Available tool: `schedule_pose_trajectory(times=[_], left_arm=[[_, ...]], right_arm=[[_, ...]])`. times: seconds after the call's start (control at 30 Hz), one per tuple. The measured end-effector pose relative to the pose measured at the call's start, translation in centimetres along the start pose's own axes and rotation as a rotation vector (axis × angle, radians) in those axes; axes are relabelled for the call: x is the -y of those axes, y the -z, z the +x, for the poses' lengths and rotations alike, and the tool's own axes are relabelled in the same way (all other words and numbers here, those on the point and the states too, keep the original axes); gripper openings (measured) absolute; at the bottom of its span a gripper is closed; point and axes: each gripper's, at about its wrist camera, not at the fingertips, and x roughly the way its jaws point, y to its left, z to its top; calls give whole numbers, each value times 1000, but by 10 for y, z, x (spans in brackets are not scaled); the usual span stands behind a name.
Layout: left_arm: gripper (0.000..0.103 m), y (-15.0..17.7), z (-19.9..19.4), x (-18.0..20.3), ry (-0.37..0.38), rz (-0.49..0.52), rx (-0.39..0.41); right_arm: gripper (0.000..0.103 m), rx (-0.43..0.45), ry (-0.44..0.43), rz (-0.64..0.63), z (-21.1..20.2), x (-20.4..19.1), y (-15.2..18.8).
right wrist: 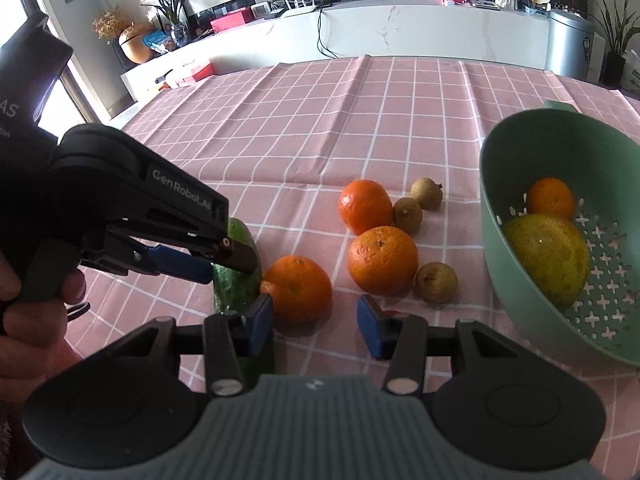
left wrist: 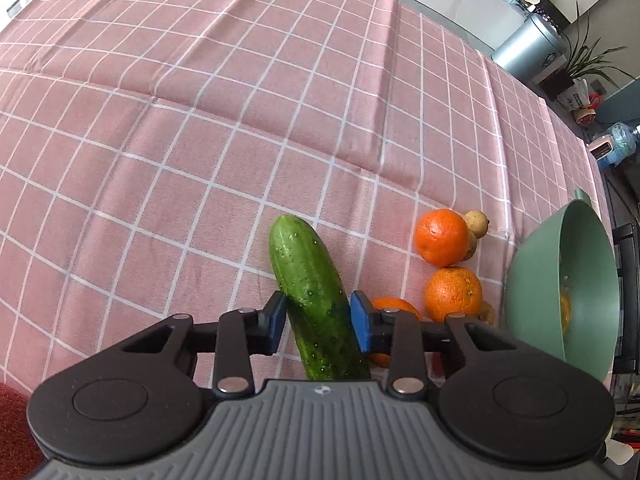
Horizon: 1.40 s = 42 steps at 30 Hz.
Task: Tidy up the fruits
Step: 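Grasp the green cucumber with the left tool while the right tool grasps an orange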
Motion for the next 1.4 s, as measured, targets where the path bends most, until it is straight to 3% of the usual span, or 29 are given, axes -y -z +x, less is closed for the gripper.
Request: schedule_pose_trajectory(times=[0.33,0.5,0.57,0.77,0.93,1.03,1.4], left_arm=[[39,-1,-1,0,-11,22,-6],[48,3,4,5,-37,37,-36],[50,5,6,8,-51,47,-34],[55,12,9,17,-70,59,-43],[55,13,18,30,-104,94,-59],[55,17,25,36,-139,129,-59],[47,20,13,32,-131,134,-7]], right_arm=[[45,-29,-26,28,22,-4,-4],[45,-46,-73,109,28,6,-5],[40,-52,-90,132,29,8,-5],[39,-51,-56,59,14,3,0],[39,-83,11,-30,6,3,10],[39,-81,1,-34,5,6,13],[40,-81,-21,-46,9,6,16]])
